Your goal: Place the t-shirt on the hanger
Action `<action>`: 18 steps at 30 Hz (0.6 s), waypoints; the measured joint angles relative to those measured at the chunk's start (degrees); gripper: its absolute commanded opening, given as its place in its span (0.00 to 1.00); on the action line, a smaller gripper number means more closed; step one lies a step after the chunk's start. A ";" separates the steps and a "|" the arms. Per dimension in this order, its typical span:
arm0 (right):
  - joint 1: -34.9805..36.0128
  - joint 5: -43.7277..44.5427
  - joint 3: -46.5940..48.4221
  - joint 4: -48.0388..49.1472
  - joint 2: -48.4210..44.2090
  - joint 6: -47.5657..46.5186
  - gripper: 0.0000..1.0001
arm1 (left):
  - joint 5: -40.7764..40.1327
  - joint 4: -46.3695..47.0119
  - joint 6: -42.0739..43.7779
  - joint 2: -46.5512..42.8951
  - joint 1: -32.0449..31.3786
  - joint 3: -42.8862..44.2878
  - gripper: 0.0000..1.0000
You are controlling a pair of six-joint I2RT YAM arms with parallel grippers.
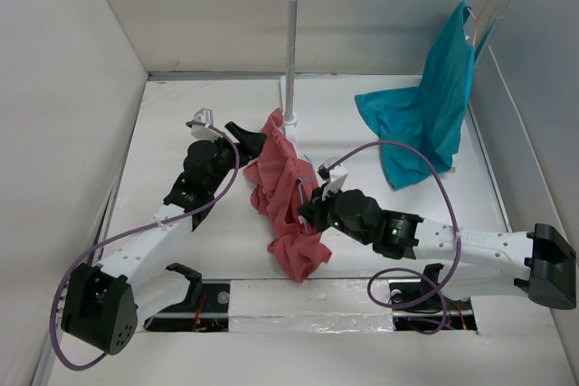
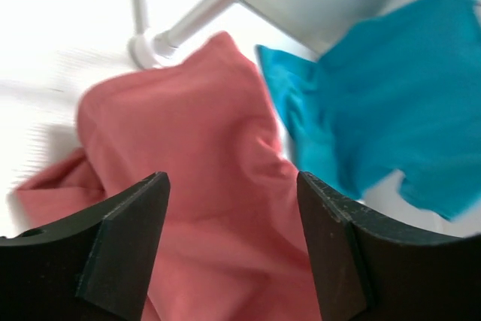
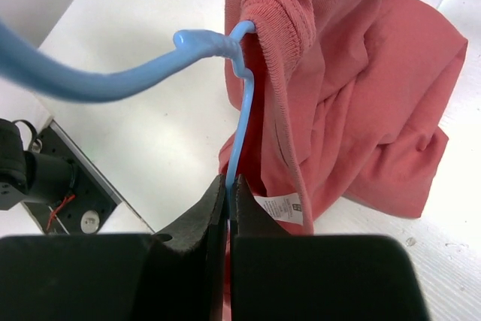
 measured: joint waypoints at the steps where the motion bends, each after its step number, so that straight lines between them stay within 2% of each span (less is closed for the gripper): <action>1: 0.00 -0.02 0.00 -0.33 0.02 -0.09 0.00 | -0.74 0.02 0.42 1.49 0.13 0.50 0.67; 5: 0.00 -0.44 0.00 -0.57 0.13 -0.15 0.00 | -2.43 -0.20 1.09 8.33 0.20 4.24 0.69; 6: 0.00 -0.59 0.00 -0.59 0.13 -0.15 0.00 | -2.43 0.17 1.07 9.64 0.20 4.96 0.67; 10: 0.00 -0.79 0.00 -0.57 0.13 -0.13 0.00 | -2.10 3.76 0.68 10.82 0.20 4.72 0.44; 11: 0.00 -0.81 0.00 -0.59 0.11 -0.13 0.00 | -2.01 4.98 0.66 10.49 0.20 4.20 0.44; 12: -0.07 -0.83 0.00 -0.59 0.07 -0.15 0.00 | -2.19 6.71 0.85 10.01 0.20 3.28 0.36; 15: -0.50 -1.31 0.00 -0.48 -0.20 -0.17 0.00 | -2.69 8.90 1.40 8.20 0.20 0.09 0.25; 17: -0.76 -1.92 0.00 -0.50 -0.37 -0.33 0.00 | -2.78 9.86 2.47 7.80 0.20 -1.64 0.26; 18: -0.81 -2.12 0.00 -0.52 -0.42 -0.33 0.00 | -2.69 10.14 3.28 7.87 0.20 -2.16 0.34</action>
